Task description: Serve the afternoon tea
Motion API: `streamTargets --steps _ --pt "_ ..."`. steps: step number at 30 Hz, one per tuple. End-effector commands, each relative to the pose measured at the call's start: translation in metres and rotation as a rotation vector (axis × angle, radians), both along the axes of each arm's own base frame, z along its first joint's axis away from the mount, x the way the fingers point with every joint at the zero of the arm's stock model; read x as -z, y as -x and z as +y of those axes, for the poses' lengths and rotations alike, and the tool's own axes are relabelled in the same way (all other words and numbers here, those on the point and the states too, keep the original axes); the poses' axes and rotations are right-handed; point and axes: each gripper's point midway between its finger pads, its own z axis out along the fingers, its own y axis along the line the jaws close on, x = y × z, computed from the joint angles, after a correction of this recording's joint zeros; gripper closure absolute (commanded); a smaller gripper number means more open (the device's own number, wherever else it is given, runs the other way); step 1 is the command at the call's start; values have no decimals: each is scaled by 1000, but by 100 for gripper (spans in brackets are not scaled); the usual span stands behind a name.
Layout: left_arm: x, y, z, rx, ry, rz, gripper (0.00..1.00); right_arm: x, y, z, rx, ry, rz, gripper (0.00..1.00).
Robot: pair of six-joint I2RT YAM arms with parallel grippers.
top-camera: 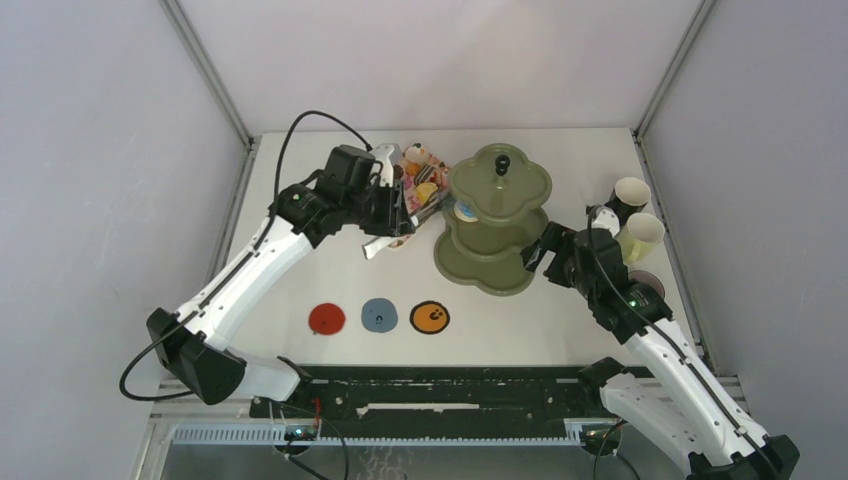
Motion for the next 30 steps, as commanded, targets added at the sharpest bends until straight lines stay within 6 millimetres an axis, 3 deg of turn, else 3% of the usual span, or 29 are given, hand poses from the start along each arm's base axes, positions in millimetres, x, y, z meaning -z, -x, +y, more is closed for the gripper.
streamTargets --steps 1,5,15,20,26,30 --pt "-48 -4 2 -6 99 -109 61 -11 -7 9 -25 -27 -48 6" --pt "-48 -6 15 -46 94 -103 62 -12 -7 9 -30 -24 -51 6" --pt "-36 -26 83 -273 78 -100 65 -11 -8 7 -25 -15 -50 6" --pt "-2 -47 127 -469 10 -45 64 -10 -7 7 -22 -17 -47 6" --pt "39 -75 153 -597 -16 -3 63 -13 -5 4 -10 -15 -57 6" --pt "42 -90 153 -596 -25 -12 62 -13 -4 2 -7 -14 -57 6"
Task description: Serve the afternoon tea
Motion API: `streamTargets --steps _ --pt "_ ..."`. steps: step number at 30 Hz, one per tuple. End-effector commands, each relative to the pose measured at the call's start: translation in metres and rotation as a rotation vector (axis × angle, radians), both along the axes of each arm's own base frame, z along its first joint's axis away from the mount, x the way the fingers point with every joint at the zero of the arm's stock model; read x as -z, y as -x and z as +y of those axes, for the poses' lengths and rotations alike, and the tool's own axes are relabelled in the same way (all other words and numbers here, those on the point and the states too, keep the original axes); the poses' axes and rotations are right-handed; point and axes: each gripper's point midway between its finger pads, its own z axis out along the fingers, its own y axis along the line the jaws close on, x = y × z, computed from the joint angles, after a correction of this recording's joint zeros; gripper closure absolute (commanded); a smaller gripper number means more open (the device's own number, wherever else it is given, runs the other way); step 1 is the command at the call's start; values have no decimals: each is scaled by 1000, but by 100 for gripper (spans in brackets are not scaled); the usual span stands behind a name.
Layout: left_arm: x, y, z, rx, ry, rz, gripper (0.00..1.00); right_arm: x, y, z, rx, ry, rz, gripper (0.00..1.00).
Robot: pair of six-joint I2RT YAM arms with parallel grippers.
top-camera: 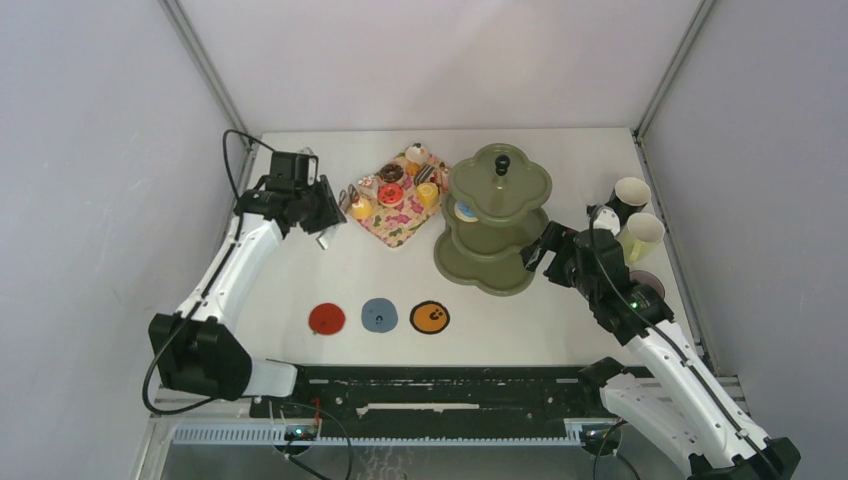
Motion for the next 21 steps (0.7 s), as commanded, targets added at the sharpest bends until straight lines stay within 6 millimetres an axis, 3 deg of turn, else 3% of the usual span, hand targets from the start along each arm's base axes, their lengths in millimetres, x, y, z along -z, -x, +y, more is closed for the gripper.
streamTargets --steps 1,21 --pt "-19 -33 -2 -28 11 -119 62 -10 -4 -1 10 -5 -44 6" --pt "-10 -70 -43 10 -125 -111 59 -7 -4 -1 14 5 -33 6"
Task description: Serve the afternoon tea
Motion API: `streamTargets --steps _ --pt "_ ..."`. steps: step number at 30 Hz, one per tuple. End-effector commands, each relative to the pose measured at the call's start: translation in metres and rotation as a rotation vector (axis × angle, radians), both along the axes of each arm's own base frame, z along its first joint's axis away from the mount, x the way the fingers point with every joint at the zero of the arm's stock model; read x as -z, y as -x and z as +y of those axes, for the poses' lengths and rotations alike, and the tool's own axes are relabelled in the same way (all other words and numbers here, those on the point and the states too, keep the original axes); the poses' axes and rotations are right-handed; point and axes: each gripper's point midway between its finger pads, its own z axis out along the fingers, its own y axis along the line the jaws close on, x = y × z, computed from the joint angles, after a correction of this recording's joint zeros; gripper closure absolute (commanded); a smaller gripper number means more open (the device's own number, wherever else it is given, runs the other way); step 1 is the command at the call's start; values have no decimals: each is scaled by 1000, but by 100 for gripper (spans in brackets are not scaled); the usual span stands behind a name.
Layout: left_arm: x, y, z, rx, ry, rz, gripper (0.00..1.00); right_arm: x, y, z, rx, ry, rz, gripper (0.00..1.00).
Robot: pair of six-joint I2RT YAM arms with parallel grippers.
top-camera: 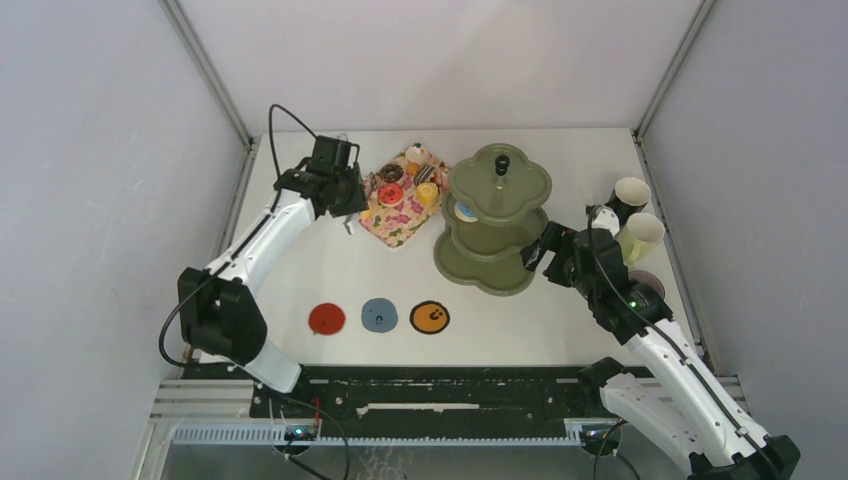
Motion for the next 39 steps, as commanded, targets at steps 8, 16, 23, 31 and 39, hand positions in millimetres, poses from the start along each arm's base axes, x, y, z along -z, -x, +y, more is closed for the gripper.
streamTargets --steps 8,16,23,31,39 --pt "-5 -36 -11 -35 0 -44 59 -6 -4 -2 9 11 -32 6" --pt "3 -44 -15 -33 -22 -30 66 -4 -3 -4 16 24 -27 6" --pt "-8 -33 -16 -19 -39 -47 100 -3 -3 -7 28 29 -23 6" --pt "-29 -11 -14 16 -47 -96 100 -2 -3 -5 29 19 -17 6" --pt "-38 10 -12 73 -28 -130 100 -3 -3 -2 20 10 -18 6"
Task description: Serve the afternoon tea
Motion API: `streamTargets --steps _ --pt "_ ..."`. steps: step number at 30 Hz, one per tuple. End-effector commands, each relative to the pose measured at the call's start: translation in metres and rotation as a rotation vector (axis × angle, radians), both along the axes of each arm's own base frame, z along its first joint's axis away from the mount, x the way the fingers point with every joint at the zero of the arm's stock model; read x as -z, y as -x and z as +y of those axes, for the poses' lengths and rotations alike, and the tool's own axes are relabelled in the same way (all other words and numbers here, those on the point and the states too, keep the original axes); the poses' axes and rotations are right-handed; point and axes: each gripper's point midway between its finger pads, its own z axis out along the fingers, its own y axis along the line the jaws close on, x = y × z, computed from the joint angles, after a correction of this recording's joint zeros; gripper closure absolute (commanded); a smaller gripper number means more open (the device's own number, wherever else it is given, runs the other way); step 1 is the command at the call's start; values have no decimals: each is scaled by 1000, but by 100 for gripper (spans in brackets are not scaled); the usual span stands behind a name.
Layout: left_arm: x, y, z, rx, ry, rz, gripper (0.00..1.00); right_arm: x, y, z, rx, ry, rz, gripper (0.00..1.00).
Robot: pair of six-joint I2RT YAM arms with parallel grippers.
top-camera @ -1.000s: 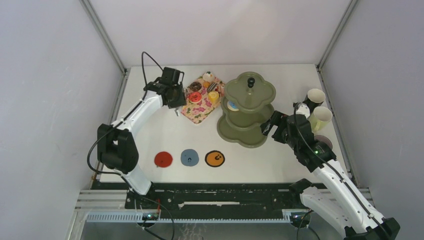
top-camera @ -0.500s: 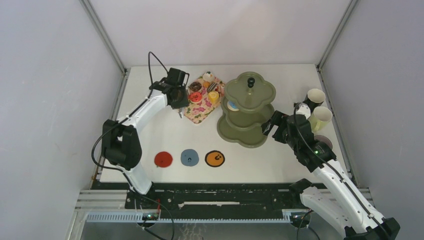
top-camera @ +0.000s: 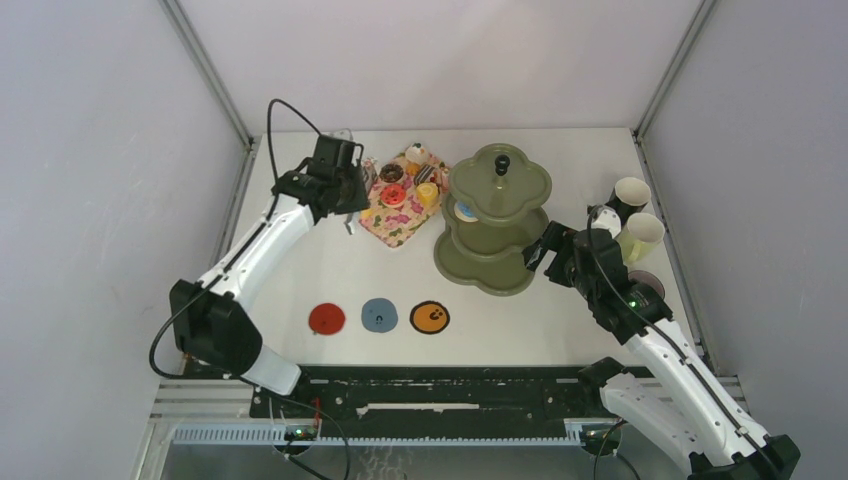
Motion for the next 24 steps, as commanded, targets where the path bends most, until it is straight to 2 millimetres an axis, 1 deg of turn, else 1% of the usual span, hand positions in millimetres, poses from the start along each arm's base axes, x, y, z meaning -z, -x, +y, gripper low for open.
streamTargets --steps 1,6,10,13,15,20,24 --pt "-20 11 -2 62 24 -73 100 -5 -2 3 -6 -11 -20 6" --pt "-34 37 -9 170 46 -111 100 -5 0 1 0 -7 -18 6" --pt "-51 62 -9 248 60 -172 100 -9 1 -1 10 -15 -33 6" --pt "-65 84 -7 306 69 -219 100 -15 1 -3 24 -26 -56 6" --pt "-73 102 -5 349 72 -242 100 -20 2 -4 36 -36 -78 6" --pt "-75 148 -9 485 96 -255 100 -30 3 -14 87 -42 -122 7" --pt "-71 175 -11 554 134 -250 100 -37 5 -27 150 -14 -165 8"
